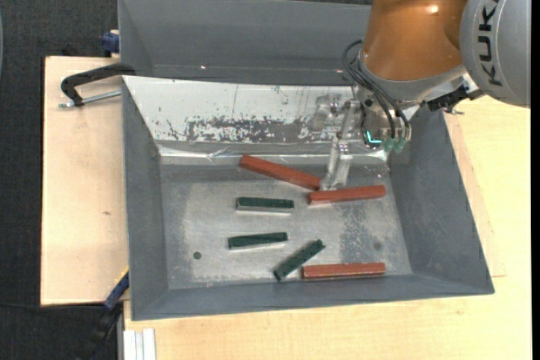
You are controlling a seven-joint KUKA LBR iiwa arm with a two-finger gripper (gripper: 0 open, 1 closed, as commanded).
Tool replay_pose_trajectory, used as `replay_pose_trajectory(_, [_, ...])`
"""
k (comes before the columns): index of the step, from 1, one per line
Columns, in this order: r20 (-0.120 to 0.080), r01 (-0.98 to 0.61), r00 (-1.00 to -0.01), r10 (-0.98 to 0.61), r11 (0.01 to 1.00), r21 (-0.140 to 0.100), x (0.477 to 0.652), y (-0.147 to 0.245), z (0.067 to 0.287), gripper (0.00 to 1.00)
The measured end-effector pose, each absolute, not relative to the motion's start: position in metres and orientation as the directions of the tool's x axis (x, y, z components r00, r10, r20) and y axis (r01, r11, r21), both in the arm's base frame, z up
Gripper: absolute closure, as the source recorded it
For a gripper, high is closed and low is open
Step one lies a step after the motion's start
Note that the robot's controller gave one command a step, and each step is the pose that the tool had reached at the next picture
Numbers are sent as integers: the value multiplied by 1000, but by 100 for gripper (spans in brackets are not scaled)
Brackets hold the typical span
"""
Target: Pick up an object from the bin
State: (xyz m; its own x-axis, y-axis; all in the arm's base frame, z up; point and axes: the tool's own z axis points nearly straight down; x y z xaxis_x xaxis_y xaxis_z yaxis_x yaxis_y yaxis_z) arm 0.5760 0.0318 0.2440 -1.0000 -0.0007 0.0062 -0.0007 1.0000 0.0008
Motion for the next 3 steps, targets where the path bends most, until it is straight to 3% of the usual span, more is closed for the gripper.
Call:
replay_pose_trajectory(1, [-3, 0, -1000, 0, 1000, 1, 577, 32, 249, 100])
replay_pose_trajectory(2, [-3, 0, -1000, 0, 1000, 2, 577, 32, 249, 100])
replay_pose_trajectory(3, [-3, -418, -908, -418, 908, 0, 564, 75, 107, 100])
